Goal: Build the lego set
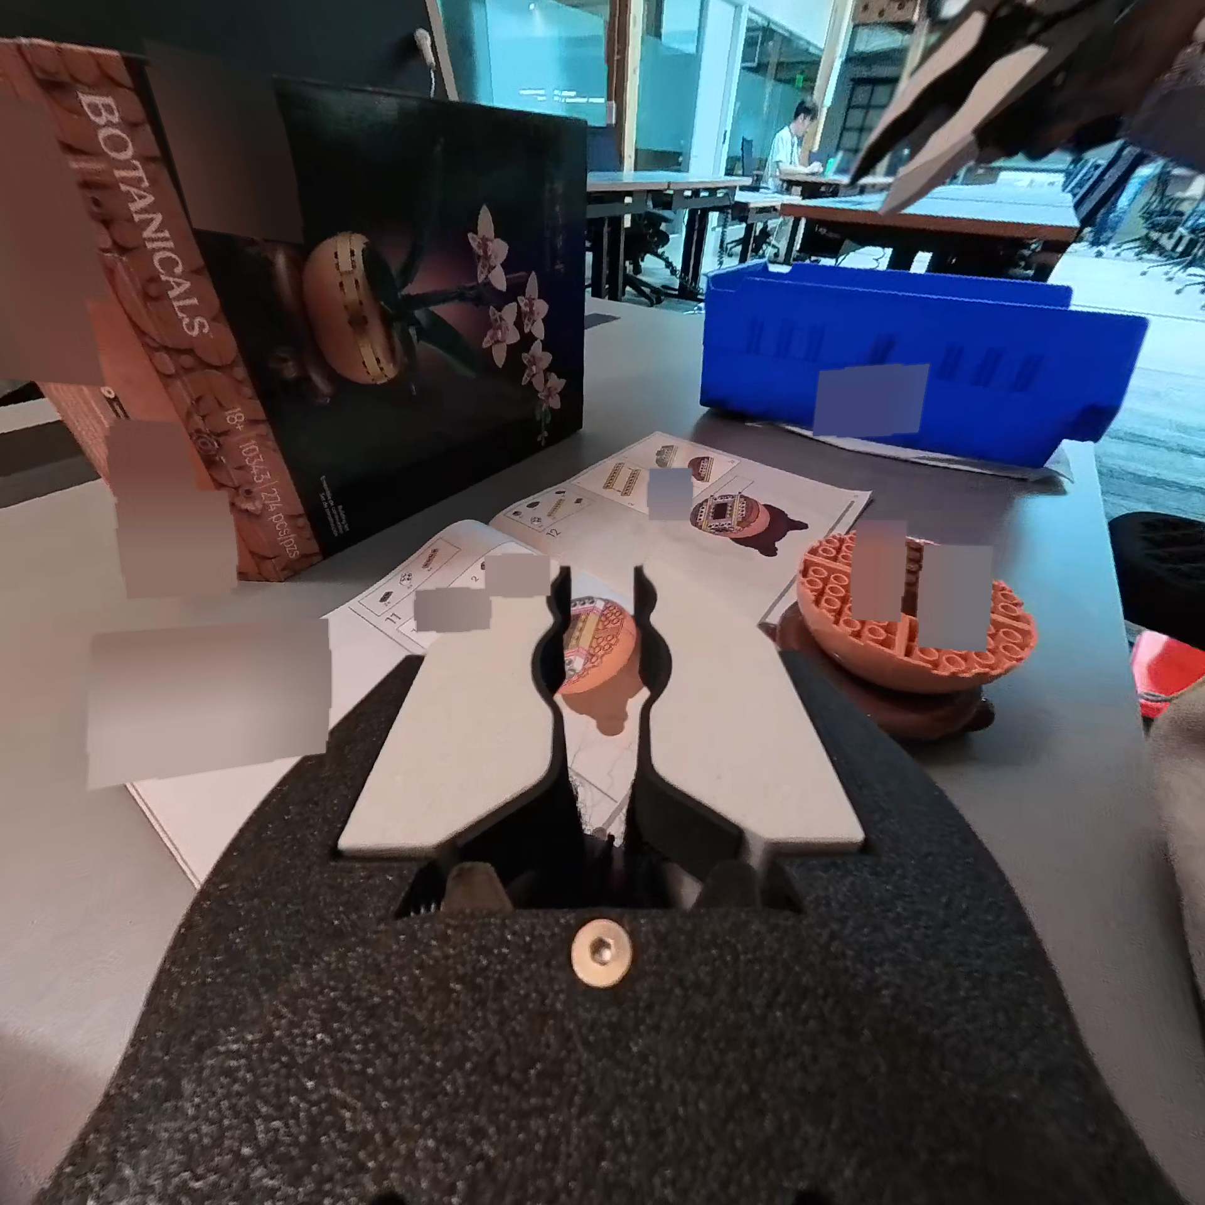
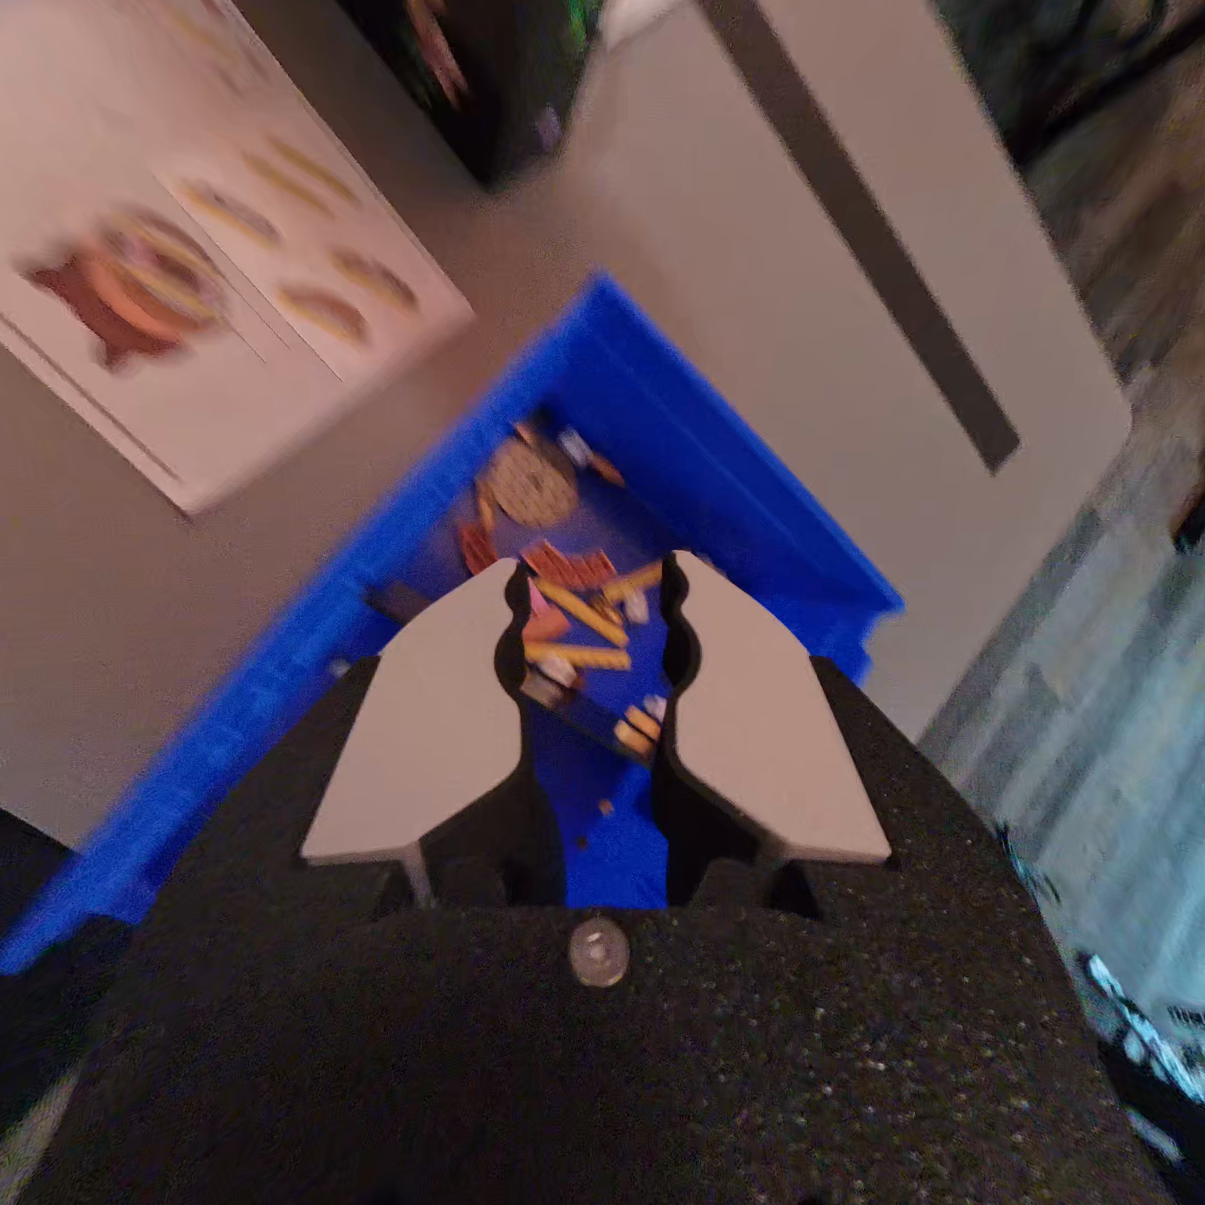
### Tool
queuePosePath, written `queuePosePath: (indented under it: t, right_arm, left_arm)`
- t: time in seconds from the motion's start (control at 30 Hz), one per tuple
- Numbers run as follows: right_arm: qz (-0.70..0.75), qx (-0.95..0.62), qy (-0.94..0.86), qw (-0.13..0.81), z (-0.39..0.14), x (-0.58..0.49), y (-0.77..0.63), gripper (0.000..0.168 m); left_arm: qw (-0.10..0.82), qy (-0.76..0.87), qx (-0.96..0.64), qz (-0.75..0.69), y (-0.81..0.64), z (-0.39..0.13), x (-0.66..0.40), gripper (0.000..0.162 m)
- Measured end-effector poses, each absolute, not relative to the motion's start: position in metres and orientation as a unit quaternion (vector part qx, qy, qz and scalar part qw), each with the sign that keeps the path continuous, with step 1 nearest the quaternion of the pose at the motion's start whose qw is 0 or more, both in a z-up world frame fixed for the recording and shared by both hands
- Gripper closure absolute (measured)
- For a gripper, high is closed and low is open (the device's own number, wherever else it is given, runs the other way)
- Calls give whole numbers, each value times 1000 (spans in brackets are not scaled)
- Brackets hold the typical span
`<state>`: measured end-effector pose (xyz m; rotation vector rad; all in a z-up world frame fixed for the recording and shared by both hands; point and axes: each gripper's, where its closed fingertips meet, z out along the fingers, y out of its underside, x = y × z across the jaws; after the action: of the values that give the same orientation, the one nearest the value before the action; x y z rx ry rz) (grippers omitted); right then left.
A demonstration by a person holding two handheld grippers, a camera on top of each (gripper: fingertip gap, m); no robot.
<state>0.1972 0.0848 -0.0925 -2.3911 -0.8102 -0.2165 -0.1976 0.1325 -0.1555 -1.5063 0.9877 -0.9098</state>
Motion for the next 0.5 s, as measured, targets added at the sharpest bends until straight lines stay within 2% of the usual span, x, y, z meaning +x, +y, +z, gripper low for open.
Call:
queuePosePath:
  t: [0.07, 0.1, 0.13, 0.3, 0.33, 0.37, 0.4, 0.47, 0.5]
  right_arm:
    - [-97, -919, -286, 254, -114, 241, 85, 137]
    - [-98, -925, -286, 231, -126, 255, 86, 145]
    - [-103, -927, -291, 212, -139, 267, 88, 164]
    - [-120, -927, -315, 165, -177, 293, 105, 168]
    - [-124, -925, -321, 159, -182, 295, 108, 158]
    - [-128, -926, -324, 142, -188, 299, 109, 137]
    - [-132, -928, -326, 123, -195, 302, 108, 128]
    - [-138, -923, -341, 112, -203, 307, 111, 168]
    - [-145, -922, -337, 119, -205, 310, 116, 168]
  left_arm:
    - [528, 413, -642, -373, 135, -158, -197, 144]
    - [527, 411, -646, -369, 137, -159, -197, 144]
    - [526, 408, -650, -365, 138, -160, -197, 144]
    - [534, 385, -662, -357, 145, -160, -201, 146]
    - [534, 382, -664, -358, 146, -159, -201, 146]
    - [533, 379, -666, -360, 147, -159, -202, 146]
    - [530, 377, -668, -361, 147, -160, -202, 146]
    - [524, 377, -671, -365, 148, -161, -201, 146]
    - [521, 377, -672, -366, 148, -162, -201, 146]
